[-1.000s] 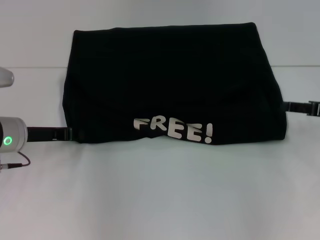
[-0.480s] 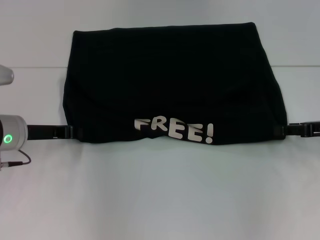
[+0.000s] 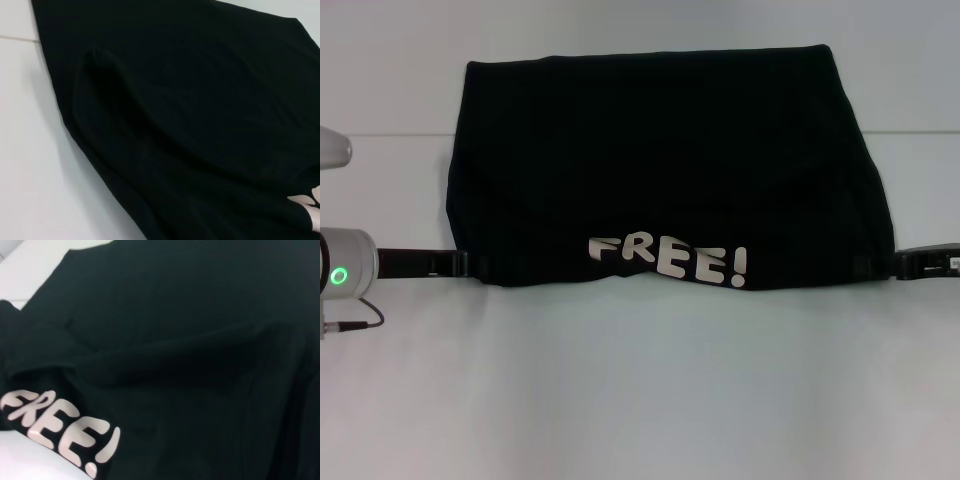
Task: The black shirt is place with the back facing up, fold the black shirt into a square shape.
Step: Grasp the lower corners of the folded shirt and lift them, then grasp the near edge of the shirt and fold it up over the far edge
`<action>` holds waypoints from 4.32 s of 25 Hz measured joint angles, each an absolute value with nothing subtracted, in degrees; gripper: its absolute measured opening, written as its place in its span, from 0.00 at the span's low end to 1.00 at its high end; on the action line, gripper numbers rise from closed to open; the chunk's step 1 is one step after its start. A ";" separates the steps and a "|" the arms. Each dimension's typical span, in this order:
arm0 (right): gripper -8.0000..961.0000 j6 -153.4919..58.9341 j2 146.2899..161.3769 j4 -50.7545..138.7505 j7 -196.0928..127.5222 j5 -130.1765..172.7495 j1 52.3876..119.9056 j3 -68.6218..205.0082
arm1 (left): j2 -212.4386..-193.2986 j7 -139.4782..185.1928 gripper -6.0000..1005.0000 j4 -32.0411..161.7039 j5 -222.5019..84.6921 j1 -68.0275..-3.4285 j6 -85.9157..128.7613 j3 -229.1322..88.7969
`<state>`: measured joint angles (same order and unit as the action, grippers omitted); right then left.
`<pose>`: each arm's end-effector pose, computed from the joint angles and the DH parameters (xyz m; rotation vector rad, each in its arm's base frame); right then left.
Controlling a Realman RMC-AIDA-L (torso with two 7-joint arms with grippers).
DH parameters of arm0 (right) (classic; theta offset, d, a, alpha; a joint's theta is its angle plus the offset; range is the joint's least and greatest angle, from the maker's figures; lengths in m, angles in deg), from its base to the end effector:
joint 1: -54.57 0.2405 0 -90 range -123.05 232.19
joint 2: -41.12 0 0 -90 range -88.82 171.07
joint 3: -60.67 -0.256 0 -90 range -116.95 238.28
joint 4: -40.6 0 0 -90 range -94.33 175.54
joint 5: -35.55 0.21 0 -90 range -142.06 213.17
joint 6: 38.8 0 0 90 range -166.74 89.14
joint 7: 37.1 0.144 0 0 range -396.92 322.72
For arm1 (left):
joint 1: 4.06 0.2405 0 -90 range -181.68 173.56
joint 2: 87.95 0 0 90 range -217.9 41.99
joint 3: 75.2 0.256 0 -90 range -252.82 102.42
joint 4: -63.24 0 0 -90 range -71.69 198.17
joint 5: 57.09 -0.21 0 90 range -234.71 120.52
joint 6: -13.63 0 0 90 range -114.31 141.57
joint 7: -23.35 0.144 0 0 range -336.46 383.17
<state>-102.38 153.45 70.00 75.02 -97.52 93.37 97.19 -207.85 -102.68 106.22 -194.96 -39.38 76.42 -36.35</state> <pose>0.3160 0.3954 0.0272 -2.2743 1.2943 0.2410 -0.3036 0.3883 0.0133 -2.1434 -1.4198 -0.2518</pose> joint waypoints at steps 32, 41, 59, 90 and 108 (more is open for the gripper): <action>0.05 -107.97 150.70 70.93 72.78 -94.96 89.29 95.89 | -206.73 -100.59 0.01 111.07 -199.93 -37.74 85.55 -41.90; 0.05 -116.31 149.24 71.57 71.87 -96.08 86.39 96.20 | -206.69 -100.05 0.01 115.23 -200.16 -36.03 97.32 -42.16; 0.05 -135.10 149.12 79.95 65.80 -101.43 76.81 93.28 | -206.01 -92.08 0.01 117.78 -203.65 -30.28 122.28 -51.92; 0.05 -147.87 148.63 80.01 59.97 -106.94 78.46 82.79 | -202.52 -91.21 0.01 114.96 -205.42 -37.56 129.35 -58.43; 0.05 -116.76 150.05 71.01 62.82 -102.92 93.39 77.35 | -198.62 -99.30 0.01 99.12 -204.21 -53.21 86.37 -55.80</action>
<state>-116.76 150.05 71.01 62.82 -102.92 93.39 77.35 -198.62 -99.30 99.12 -204.21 -53.21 86.37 -55.80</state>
